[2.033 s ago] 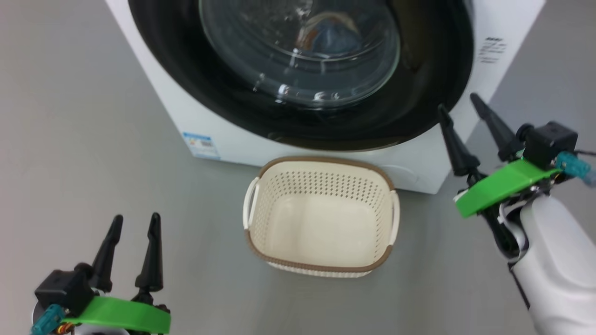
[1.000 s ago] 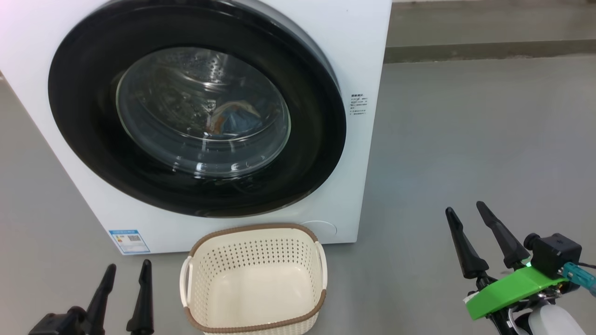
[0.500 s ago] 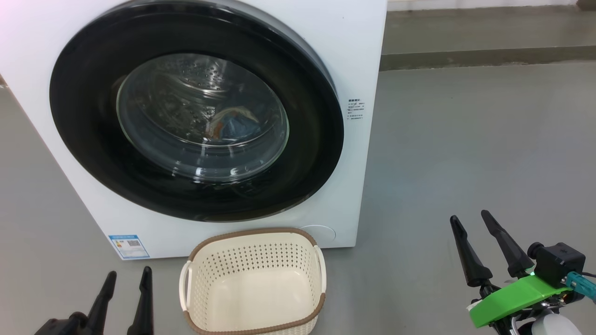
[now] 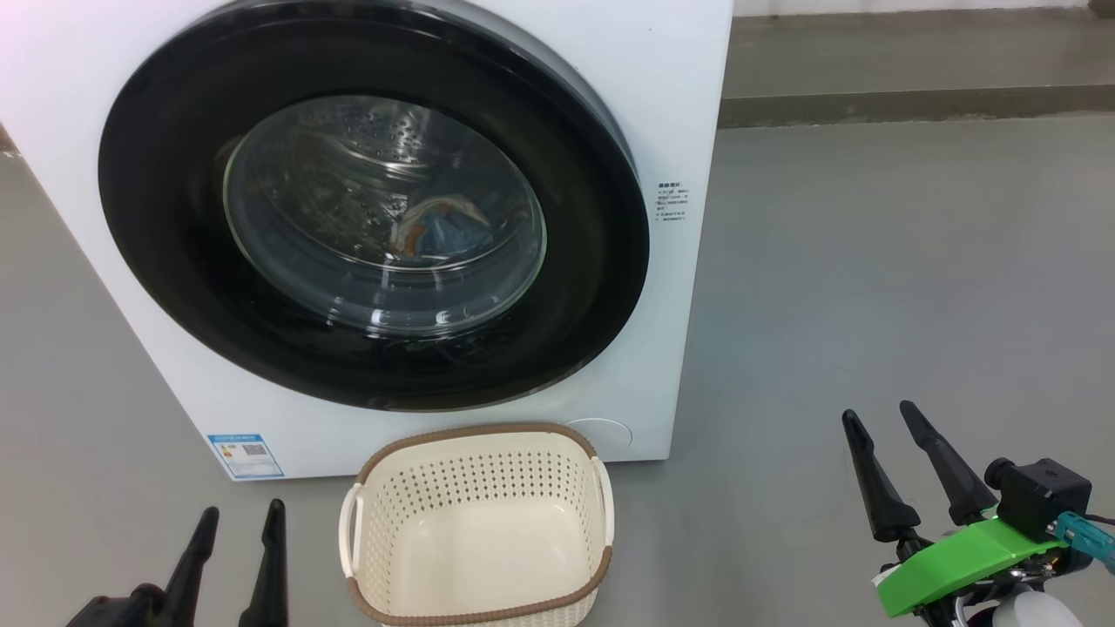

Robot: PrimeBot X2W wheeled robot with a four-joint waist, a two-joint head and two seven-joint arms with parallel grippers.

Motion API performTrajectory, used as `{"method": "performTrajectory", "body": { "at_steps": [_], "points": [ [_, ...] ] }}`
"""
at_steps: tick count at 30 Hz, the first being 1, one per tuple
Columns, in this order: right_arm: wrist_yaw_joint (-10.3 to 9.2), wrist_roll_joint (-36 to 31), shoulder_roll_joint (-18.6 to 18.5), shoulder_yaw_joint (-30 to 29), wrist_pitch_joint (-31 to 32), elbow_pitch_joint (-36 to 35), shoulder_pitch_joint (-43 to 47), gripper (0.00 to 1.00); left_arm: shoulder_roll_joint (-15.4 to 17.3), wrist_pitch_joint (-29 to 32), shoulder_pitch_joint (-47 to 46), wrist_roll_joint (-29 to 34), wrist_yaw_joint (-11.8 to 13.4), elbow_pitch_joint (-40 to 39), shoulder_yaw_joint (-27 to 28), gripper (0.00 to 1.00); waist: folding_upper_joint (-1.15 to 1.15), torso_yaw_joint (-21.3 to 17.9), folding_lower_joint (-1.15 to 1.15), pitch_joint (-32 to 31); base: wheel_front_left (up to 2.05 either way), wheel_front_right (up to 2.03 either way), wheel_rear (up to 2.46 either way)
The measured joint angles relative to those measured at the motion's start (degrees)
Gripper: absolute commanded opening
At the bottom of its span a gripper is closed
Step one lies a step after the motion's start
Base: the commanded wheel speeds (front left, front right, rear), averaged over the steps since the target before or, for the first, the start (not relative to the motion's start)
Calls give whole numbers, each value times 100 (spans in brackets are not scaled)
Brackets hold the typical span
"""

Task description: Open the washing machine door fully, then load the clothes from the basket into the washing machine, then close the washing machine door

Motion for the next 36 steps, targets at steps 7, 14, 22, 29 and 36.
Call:
{"method": "performTrajectory", "body": {
  "at_steps": [7,14,22,29,36],
  "points": [
    [0,0,13,-10,0,56,0,100,-3,0,-1,0,0,1,1,100,0,4,0,3,0,0,0],
    [0,0,34,-9,0,76,0,100,-5,0,-2,0,0,1,1,100,0,-4,0,8,0,0,0],
    [0,1,34,-4,0,100,0,100,-22,0,-3,0,0,1,0,100,0,-4,0,-3,0,0,0],
    [0,1,34,-1,0,101,0,100,-23,0,-3,0,0,-3,4,100,0,6,0,-11,0,0,0],
    [0,2,34,4,0,114,0,100,-22,0,-3,0,0,-3,4,100,0,4,0,-7,0,0,0]
  ]
}}
